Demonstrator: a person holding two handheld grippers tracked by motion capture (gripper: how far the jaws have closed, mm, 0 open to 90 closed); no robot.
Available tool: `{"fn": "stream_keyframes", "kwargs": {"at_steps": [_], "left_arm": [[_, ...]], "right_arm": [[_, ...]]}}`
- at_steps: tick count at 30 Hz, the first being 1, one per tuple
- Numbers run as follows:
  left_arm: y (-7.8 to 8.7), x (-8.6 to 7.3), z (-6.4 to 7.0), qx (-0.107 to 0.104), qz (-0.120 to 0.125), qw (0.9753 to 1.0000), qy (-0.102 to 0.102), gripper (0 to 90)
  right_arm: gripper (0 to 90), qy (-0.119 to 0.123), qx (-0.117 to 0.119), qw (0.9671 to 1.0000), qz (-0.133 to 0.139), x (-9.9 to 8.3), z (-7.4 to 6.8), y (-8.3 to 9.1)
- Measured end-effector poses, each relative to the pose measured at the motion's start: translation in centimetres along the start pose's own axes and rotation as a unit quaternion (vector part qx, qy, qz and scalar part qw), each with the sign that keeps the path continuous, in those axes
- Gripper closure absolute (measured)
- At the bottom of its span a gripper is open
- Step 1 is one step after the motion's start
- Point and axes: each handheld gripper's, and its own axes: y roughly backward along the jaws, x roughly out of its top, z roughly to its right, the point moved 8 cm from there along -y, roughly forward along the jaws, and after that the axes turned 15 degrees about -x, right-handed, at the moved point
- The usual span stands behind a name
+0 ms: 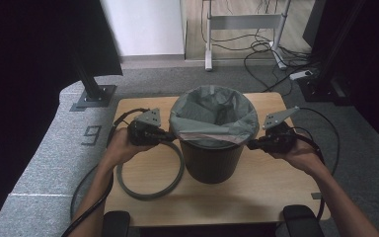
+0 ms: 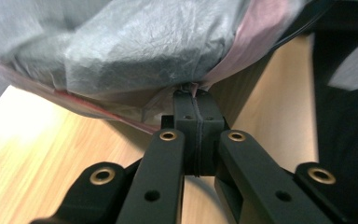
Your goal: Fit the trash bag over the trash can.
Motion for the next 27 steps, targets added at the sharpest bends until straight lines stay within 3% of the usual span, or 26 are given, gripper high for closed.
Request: {"fn": "stream_keyframes", "kwargs": {"at_steps": [4, 5, 9, 12, 14, 17, 19, 23, 24, 27], "left_arm": [[-1.1, -0.6, -0.2, 0.013, -0.036, 0.9992, -0.011, 90.0], [-1.3, -0.7, -0.2, 0.011, -0.035, 0.9993, -0.012, 90.0], [-1.4, -0.5, -0.2, 0.002, -0.024, 0.9997, -0.009, 89.9], [-0.7, 0.0, 0.0, -0.016, 0.003, 0.9999, -0.002, 87.8], [-0.4, 0.2, 0.2, -0.023, 0.017, 0.9996, -0.003, 86.0], [-0.6, 0.1, 0.4, -0.022, 0.024, 0.9995, -0.005, 85.9], [-0.9, -0.1, 0.4, -0.015, 0.018, 0.9997, -0.011, 89.6], [-3.0, -1.6, -0.1, 0.002, -0.05, 0.9987, -0.002, 90.0], [-3.7, -2.1, -0.4, 0.0, -0.056, 0.9984, 0.005, 90.0], [-3.8, -2.3, -0.7, -0.017, -0.039, 0.999, 0.016, 90.0]], "right_arm": [[88.4, 0.0, 0.009, 0.9999, 0.015, 0.5, -0.3, 0.5], [88.4, -0.005, 0.015, 0.9996, 0.024, 0.6, -0.3, 0.8], [88.7, -0.006, 0.011, 0.9996, 0.024, 0.4, -0.3, 0.7], [88.7, 0.004, -0.001, 1.0, 0.001, -0.3, -0.2, 0.1], [88.7, 0.001, -0.006, 0.9999, -0.012, -1.0, -0.2, -0.6], [88.8, -0.014, 0.0, 0.9999, -0.008, -1.4, -0.2, -1.3], [88.7, -0.014, -0.003, 0.9999, -0.009, -1.3, -0.2, -1.3], [88.6, -0.011, 0.003, 0.9999, 0.005, -0.6, -0.4, -0.5], [88.7, -0.01, 0.003, 0.9999, 0.008, -0.5, -0.4, -0.4], [88.7, -0.012, 0.0, 0.9999, 0.005, -0.6, -0.4, -0.3]]}}
